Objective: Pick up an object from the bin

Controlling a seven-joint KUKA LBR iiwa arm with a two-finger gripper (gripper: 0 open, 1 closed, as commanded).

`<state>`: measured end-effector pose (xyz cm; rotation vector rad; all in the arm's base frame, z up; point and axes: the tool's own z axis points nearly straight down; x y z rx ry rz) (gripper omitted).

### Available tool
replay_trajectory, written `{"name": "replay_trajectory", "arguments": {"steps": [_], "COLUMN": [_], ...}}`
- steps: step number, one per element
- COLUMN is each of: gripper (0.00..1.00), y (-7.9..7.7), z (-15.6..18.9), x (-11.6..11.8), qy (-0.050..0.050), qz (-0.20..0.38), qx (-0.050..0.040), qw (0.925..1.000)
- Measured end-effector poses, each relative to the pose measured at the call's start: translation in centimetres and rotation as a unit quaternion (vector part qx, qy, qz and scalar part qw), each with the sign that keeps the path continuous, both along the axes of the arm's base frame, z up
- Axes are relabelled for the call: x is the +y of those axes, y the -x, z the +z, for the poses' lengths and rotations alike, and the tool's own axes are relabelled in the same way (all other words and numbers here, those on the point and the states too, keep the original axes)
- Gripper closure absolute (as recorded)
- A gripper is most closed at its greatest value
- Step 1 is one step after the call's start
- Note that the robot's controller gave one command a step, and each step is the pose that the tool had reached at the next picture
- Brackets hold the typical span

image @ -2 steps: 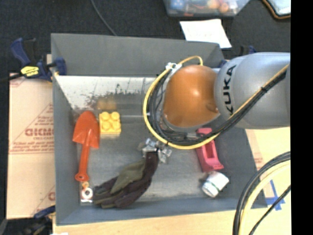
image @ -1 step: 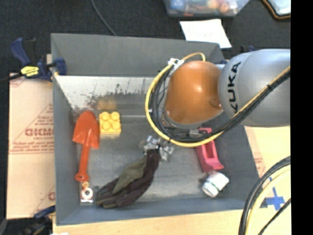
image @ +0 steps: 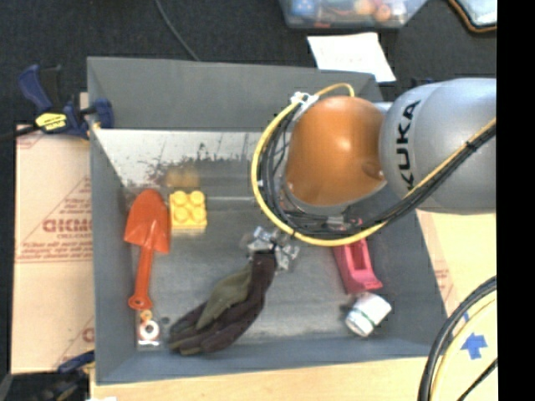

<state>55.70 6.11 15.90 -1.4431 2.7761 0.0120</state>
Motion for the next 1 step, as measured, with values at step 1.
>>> {"name": "replay_trajectory", "arguments": {"steps": [1], "gripper": [1.0], "y": [-0.07], "z": [0.96], "x": [-0.01], "qy": [0.0], "qz": [-0.001], "qx": [-0.0015], "qw": [1.0]}}
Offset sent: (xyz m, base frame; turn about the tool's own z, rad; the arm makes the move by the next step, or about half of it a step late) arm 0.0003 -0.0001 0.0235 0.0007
